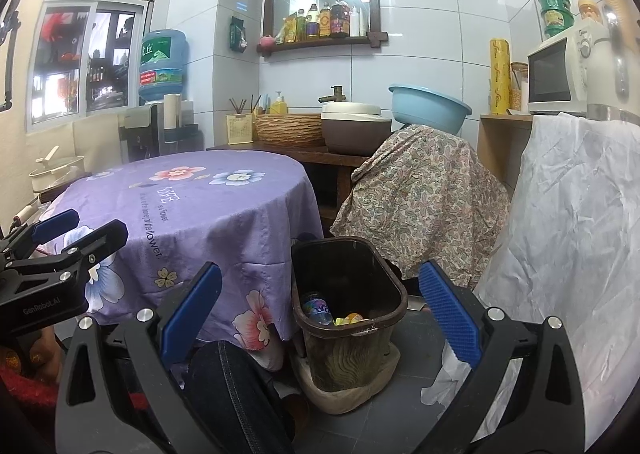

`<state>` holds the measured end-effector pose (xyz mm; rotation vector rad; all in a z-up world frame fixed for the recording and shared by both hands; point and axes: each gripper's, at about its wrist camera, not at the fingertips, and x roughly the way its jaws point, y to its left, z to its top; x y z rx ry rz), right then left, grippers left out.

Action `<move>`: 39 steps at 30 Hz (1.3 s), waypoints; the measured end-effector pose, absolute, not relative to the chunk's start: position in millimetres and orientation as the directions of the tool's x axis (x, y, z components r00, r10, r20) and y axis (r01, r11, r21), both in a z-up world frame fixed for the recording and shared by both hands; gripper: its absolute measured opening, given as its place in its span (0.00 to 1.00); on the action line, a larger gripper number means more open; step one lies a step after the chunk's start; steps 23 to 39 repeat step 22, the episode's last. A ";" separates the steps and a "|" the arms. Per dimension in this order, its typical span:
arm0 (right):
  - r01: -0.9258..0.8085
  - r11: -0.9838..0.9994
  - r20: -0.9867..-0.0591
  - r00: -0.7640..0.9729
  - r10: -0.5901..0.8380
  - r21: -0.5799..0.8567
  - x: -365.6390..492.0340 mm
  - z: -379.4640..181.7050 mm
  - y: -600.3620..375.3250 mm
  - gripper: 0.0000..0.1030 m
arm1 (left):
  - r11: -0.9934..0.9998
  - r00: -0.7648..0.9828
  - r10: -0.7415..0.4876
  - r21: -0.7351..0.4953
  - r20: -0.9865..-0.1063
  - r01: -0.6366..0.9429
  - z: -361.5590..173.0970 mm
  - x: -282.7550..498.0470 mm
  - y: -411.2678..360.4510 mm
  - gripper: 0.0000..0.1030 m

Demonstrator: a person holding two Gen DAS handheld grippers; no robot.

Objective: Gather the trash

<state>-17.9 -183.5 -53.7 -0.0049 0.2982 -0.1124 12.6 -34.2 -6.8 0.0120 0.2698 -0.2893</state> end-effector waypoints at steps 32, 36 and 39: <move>0.122 0.992 -0.309 0.943 -0.122 -0.019 -15.0 -57.0 -176.6 0.95 | 0.963 0.920 -0.267 -0.037 -0.288 0.268 -12.2 19.9 -27.6 0.95; 0.122 0.992 -0.309 0.943 -0.122 -0.019 -15.0 -57.0 -176.6 0.95 | 0.963 0.920 -0.267 -0.037 -0.288 0.268 -12.2 19.9 -27.6 0.95; 0.122 0.992 -0.309 0.943 -0.122 -0.019 -15.0 -57.0 -176.6 0.95 | 0.963 0.920 -0.267 -0.037 -0.288 0.268 -12.2 19.9 -27.6 0.95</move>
